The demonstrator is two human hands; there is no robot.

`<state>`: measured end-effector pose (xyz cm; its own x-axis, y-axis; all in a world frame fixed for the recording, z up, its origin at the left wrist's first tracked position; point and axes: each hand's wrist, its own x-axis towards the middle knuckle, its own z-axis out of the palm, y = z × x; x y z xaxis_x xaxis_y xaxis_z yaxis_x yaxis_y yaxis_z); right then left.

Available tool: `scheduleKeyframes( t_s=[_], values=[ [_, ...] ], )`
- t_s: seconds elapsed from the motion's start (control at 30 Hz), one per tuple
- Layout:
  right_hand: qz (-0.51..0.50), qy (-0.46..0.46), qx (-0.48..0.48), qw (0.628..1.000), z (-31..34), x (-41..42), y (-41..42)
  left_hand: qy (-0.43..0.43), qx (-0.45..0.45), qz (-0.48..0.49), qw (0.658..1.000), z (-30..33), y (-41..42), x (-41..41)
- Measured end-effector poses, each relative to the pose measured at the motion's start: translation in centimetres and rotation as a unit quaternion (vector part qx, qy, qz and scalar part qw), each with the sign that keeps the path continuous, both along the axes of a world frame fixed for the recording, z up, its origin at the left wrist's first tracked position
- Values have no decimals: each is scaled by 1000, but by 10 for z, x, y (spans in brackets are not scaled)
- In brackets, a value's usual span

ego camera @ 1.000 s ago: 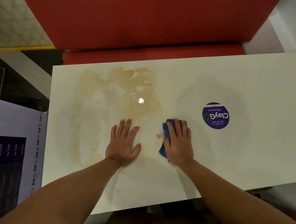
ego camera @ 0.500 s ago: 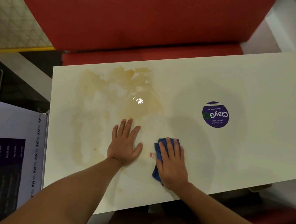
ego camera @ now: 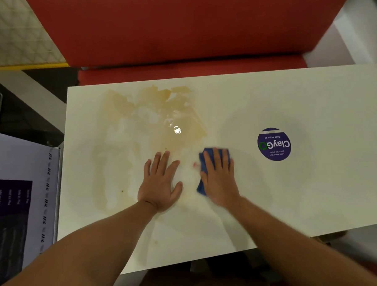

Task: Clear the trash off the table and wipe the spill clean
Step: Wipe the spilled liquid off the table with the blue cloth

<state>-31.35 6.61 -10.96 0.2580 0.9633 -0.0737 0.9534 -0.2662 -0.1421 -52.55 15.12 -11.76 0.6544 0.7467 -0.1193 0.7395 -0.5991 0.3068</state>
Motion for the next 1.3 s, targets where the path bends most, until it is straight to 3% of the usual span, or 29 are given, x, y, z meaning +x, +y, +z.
scheduleKeyframes(
  t_s=[0.17, 0.33, 0.47, 0.6, 0.83, 1.03, 1.3],
  values=[
    [84, 55, -27, 995, 4, -42, -92, 2, -1, 1, 1000, 0, 0, -2],
    [155, 74, -47, 984, 2, 10, -38, 0, -5, -1, 1000, 0, 1, -1],
    [41, 45, -15, 998, -5, 64, 50, -1, -1, -2, 1000, 0, 1, -3],
    [-48, 19, -1, 999, -7, 60, 88, 0, -2, -1, 1000, 1, 0, -2],
    [76, 75, -42, 993, 2, -17, -36, -2, -3, 1, 1000, 1, 1, -2],
    [146, 66, -40, 986, -1, 14, -6, 2, -9, 2, 1000, 4, 1, -1],
    [-2, 3, 1, 1000, -4, 63, 101, -3, -4, 3, 1000, 3, 1, -1]
  ],
)
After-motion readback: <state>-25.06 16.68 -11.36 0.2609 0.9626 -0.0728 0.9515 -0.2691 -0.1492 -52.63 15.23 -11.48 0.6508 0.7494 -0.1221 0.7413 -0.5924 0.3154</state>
